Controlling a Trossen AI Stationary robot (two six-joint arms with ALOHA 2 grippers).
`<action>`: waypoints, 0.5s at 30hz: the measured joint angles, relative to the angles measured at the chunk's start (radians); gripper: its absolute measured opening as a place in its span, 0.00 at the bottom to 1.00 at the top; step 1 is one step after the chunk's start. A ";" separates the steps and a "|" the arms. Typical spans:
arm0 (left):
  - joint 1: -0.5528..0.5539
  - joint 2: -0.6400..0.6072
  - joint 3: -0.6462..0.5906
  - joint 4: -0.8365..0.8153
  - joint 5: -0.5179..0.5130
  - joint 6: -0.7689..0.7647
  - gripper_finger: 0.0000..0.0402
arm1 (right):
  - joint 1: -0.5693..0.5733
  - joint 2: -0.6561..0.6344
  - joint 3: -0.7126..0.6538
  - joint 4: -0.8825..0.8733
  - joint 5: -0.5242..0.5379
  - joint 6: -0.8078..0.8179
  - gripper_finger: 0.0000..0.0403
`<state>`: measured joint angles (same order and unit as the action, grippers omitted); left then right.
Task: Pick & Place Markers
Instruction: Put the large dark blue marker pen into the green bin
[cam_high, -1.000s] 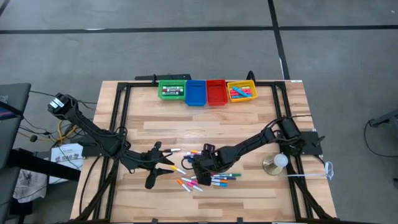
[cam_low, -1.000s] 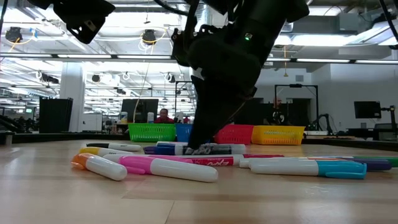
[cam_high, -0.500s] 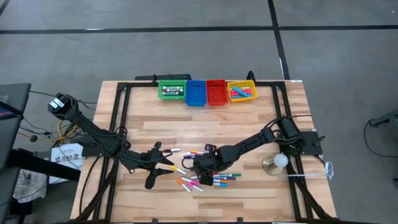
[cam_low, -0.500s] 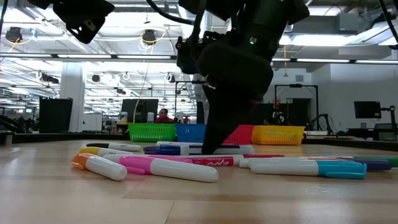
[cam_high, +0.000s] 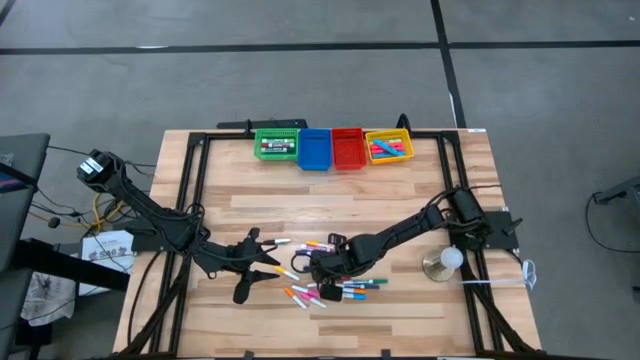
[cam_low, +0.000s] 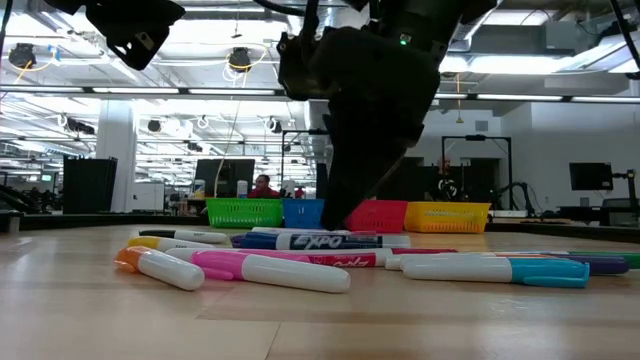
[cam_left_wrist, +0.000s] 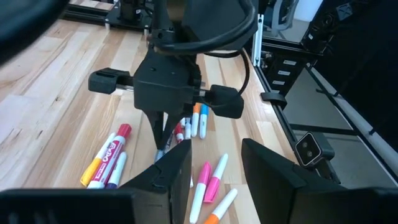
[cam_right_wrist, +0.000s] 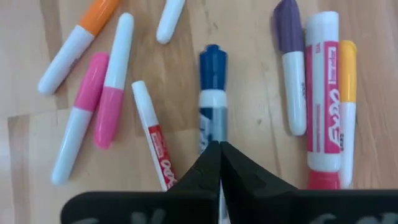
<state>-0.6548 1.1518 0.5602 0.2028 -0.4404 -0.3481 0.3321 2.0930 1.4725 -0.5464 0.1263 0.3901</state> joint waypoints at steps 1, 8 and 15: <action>0.000 0.000 0.000 0.000 0.000 0.000 0.35 | 0.000 0.000 0.003 -0.004 -0.005 -0.003 0.00; 0.000 0.000 0.000 0.000 0.000 0.000 0.35 | 0.000 0.000 0.004 -0.024 -0.058 -0.006 0.02; 0.000 0.000 0.000 0.000 0.000 0.000 0.35 | 0.000 0.000 0.004 -0.011 -0.075 -0.005 0.17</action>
<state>-0.6548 1.1519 0.5602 0.2031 -0.4404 -0.3481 0.3321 2.0933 1.4761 -0.5576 0.0517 0.3847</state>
